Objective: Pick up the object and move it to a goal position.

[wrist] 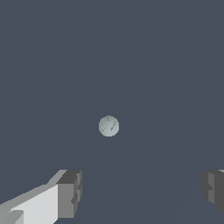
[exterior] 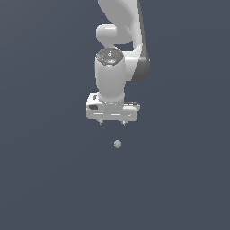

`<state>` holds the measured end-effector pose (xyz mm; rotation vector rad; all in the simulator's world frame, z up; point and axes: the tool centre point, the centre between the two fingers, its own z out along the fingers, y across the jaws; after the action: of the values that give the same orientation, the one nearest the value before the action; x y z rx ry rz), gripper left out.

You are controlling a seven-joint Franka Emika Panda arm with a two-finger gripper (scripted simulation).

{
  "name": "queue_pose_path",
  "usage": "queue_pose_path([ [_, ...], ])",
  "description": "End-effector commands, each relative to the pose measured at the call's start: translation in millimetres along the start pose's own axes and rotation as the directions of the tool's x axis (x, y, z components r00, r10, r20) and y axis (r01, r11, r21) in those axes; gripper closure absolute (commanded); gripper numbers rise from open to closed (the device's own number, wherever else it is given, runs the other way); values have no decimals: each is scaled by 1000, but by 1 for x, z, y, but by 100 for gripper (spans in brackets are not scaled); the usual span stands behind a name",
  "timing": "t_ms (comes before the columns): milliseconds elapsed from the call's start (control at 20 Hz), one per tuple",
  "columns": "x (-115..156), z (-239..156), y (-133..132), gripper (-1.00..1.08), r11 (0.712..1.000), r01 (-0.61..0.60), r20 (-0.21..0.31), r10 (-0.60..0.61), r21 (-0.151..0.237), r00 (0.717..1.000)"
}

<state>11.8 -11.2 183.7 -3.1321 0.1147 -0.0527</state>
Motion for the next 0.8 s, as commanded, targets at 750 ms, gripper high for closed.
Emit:
queue_pose_path([
  [750, 0, 2, -14, -92, 997, 72, -6, -72, -21, 997],
])
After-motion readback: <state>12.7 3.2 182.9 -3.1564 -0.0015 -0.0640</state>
